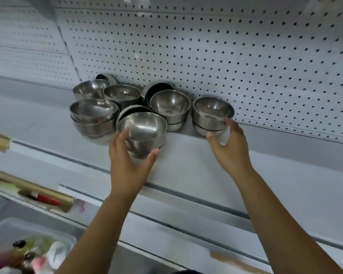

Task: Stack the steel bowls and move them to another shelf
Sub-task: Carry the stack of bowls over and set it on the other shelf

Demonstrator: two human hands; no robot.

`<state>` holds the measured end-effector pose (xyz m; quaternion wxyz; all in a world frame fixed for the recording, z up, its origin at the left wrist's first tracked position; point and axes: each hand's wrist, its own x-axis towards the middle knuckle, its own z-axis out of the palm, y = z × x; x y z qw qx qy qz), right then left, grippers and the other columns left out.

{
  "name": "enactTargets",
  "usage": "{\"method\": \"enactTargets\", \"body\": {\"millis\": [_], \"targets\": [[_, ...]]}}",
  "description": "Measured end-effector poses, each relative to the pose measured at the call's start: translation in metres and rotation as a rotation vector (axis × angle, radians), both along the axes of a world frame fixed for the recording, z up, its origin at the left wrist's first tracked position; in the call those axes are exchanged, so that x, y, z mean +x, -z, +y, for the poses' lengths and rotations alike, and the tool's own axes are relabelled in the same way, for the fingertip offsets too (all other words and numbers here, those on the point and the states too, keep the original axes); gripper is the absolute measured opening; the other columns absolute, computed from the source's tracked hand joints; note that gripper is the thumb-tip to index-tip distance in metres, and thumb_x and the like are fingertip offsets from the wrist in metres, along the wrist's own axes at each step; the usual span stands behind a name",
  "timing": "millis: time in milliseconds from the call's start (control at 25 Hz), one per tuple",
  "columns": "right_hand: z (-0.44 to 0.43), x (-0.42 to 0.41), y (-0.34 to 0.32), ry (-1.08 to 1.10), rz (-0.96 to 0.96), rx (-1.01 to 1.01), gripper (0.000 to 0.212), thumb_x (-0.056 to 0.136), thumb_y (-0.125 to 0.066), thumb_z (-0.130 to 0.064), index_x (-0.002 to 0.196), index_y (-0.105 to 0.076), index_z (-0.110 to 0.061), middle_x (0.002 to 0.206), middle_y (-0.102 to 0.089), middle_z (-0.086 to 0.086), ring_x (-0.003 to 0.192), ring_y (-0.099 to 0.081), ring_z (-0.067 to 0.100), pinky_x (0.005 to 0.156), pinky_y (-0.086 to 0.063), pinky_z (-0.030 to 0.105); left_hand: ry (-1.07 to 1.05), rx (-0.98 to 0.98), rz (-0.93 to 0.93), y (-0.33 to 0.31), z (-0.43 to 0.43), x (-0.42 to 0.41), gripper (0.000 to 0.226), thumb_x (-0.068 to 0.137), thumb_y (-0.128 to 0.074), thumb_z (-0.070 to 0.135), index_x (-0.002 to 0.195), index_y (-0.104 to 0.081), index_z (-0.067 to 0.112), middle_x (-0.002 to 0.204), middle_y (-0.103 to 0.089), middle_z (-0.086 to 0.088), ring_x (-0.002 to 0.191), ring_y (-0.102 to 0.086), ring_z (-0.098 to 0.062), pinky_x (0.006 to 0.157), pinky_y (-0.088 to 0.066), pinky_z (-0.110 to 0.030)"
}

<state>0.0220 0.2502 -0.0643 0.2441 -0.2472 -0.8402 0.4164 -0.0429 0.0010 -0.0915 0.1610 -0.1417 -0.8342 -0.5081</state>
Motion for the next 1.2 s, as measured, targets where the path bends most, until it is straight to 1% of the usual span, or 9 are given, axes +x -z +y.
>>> {"method": "enactTargets", "body": {"millis": [80, 200, 320, 400, 480, 600, 800, 960, 1200], "targets": [[-0.009, -0.011, 0.004, 0.066, 0.039, -0.048, 0.068, 0.097, -0.07, -0.034, 0.156, -0.039, -0.019, 0.155, -0.043, 0.006, 0.145, -0.039, 0.023, 0.106, -0.032, 0.026, 0.017, 0.011, 0.031, 0.006, -0.004, -0.012, 0.082, 0.078, -0.077, 0.054, 0.145, -0.042, 0.024, 0.152, -0.04, -0.007, 0.141, -0.04, -0.023, 0.115, -0.04, -0.042], [-0.022, -0.014, 0.024, 0.132, 0.117, -0.088, 0.068, 0.098, -0.068, -0.034, 0.157, -0.035, -0.024, 0.155, -0.043, -0.004, 0.144, -0.041, 0.017, 0.118, -0.037, 0.037, 0.029, 0.016, 0.102, 0.014, -0.012, -0.025, 0.069, 0.074, -0.084, 0.049, 0.13, -0.05, 0.027, 0.148, -0.046, -0.005, 0.139, -0.042, -0.021, 0.112, -0.043, -0.048], [-0.029, -0.012, 0.04, 0.159, 0.094, -0.061, 0.071, 0.1, -0.067, -0.033, 0.161, -0.03, -0.028, 0.162, -0.039, -0.005, 0.149, -0.038, 0.017, 0.123, -0.034, 0.045, 0.059, 0.038, 0.171, 0.02, -0.02, -0.034, 0.063, 0.07, -0.086, 0.052, 0.119, -0.053, 0.027, 0.146, -0.049, -0.006, 0.137, -0.04, -0.009, 0.109, -0.043, -0.053], [-0.028, -0.012, 0.04, 0.185, 0.115, -0.047, 0.071, 0.1, -0.066, -0.031, 0.161, -0.03, -0.029, 0.159, -0.039, -0.012, 0.148, -0.04, 0.016, 0.123, -0.034, 0.041, 0.073, 0.094, 0.207, 0.019, -0.022, -0.034, 0.063, 0.069, -0.083, 0.054, 0.117, -0.052, 0.028, 0.146, -0.05, -0.008, 0.137, -0.037, -0.001, 0.111, -0.042, -0.047], [-0.029, -0.012, 0.037, 0.227, 0.14, -0.112, 0.069, 0.101, -0.066, -0.031, 0.16, -0.032, -0.03, 0.155, -0.039, -0.017, 0.142, -0.045, 0.012, 0.121, -0.037, 0.033, 0.122, 0.176, 0.244, 0.01, -0.021, -0.029, 0.061, 0.07, -0.083, 0.051, 0.116, -0.052, 0.027, 0.146, -0.05, -0.013, 0.138, -0.042, -0.011, 0.111, -0.041, -0.033], [-0.028, -0.008, 0.033, 0.334, 0.219, -0.273, 0.06, 0.102, -0.064, -0.032, 0.157, -0.039, -0.03, 0.157, -0.045, -0.008, 0.129, -0.055, 0.007, 0.112, -0.046, 0.028, 0.248, 0.227, 0.304, -0.004, -0.014, -0.014, 0.06, 0.073, -0.083, 0.05, 0.114, -0.052, 0.02, 0.142, -0.052, -0.019, 0.129, -0.052, -0.025, 0.103, -0.038, -0.014], [-0.019, 0.003, 0.033, 0.459, 0.488, -0.561, 0.047, 0.101, -0.06, -0.035, 0.147, -0.052, -0.027, 0.145, -0.056, -0.001, 0.129, -0.061, 0.013, 0.115, -0.047, 0.039, 0.48, 0.179, 0.243, 0.002, 0.003, 0.009, 0.063, 0.076, -0.075, 0.066, 0.118, -0.053, 0.025, 0.14, -0.056, -0.01, 0.133, -0.051, -0.021, 0.103, -0.044, -0.025], [-0.016, 0.003, 0.032, 0.458, 0.597, -0.674, 0.035, 0.108, -0.053, -0.032, 0.142, -0.056, -0.023, 0.14, -0.061, 0.002, 0.125, -0.064, 0.016, 0.112, -0.05, 0.038, 0.563, 0.083, 0.159, 0.017, 0.018, 0.014, 0.066, 0.074, -0.075, 0.068, 0.121, -0.055, 0.027, 0.149, -0.051, -0.003, 0.138, -0.048, -0.017, 0.107, -0.034, -0.011], [-0.009, 0.0, 0.034, 0.406, 0.568, -0.714, 0.032, 0.107, -0.054, -0.036, 0.137, -0.059, -0.026, 0.136, -0.065, -0.001, 0.122, -0.067, 0.014, 0.11, -0.052, 0.037, 0.594, -0.041, 0.121, 0.024, 0.04, 0.011, 0.064, 0.071, -0.079, 0.062, 0.121, -0.053, 0.032, 0.154, -0.045, 0.007, 0.139, -0.04, -0.003, 0.102, -0.03, -0.001]]}}
